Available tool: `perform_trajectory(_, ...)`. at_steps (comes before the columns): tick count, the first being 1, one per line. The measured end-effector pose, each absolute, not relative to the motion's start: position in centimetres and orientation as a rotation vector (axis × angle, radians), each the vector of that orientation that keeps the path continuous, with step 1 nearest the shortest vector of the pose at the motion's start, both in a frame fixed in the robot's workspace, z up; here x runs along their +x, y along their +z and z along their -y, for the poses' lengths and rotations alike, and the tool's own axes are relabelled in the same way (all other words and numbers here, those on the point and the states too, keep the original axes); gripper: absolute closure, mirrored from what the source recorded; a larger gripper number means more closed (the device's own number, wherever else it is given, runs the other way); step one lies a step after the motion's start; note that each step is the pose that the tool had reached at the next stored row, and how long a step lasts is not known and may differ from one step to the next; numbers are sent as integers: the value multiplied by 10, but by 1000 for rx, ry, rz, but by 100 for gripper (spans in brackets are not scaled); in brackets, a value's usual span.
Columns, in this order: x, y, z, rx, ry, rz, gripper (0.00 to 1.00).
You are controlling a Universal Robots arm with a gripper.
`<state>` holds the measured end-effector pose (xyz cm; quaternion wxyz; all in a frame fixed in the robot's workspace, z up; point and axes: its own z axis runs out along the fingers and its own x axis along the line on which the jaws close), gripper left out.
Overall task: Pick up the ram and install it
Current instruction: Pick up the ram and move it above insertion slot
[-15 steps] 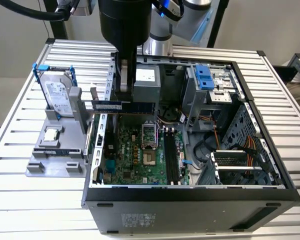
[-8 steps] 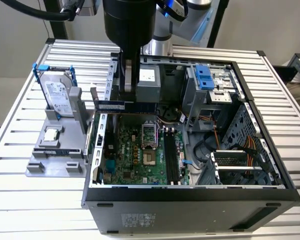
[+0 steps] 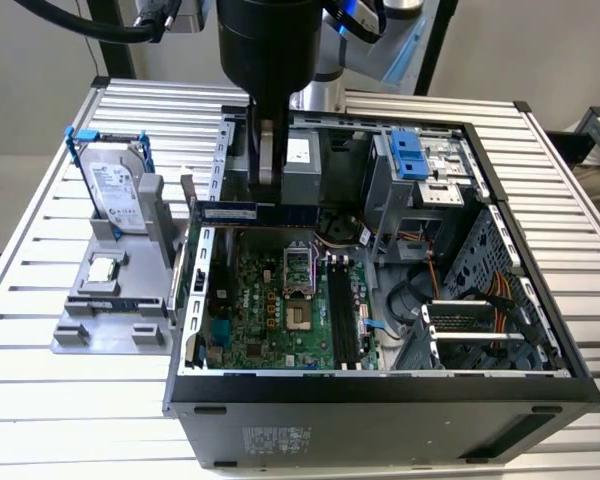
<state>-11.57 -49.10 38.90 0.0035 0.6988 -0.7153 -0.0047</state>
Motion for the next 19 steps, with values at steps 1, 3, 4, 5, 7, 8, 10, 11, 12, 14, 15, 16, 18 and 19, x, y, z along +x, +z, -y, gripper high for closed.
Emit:
perform_trajectory(1, -115, 389, 491, 2190, -15, 2242, 100)
perform_trajectory(3, -113, 389, 491, 2190, -15, 2242, 100)
perform_trajectory(4, -112, 389, 491, 2190, -15, 2242, 100)
perform_trajectory(5, -111, 389, 491, 2190, -15, 2242, 100)
perform_trajectory(7, -110, 389, 491, 2190, -15, 2242, 100)
perform_trajectory(8, -108, 389, 491, 2190, -15, 2242, 100)
perform_trajectory(10, -105, 389, 491, 2190, -15, 2242, 100)
perform_trajectory(11, -103, 389, 491, 2190, -15, 2242, 100)
perform_trajectory(12, -101, 389, 491, 2190, -15, 2242, 100)
perform_trajectory(14, -96, 389, 491, 2190, -15, 2242, 100)
perform_trajectory(15, -94, 389, 491, 2190, -15, 2242, 100)
perform_trajectory(16, -92, 389, 491, 2190, -15, 2242, 100)
perform_trajectory(18, -88, 389, 491, 2190, -15, 2242, 100)
perform_trajectory(19, -86, 389, 491, 2190, -15, 2242, 100)
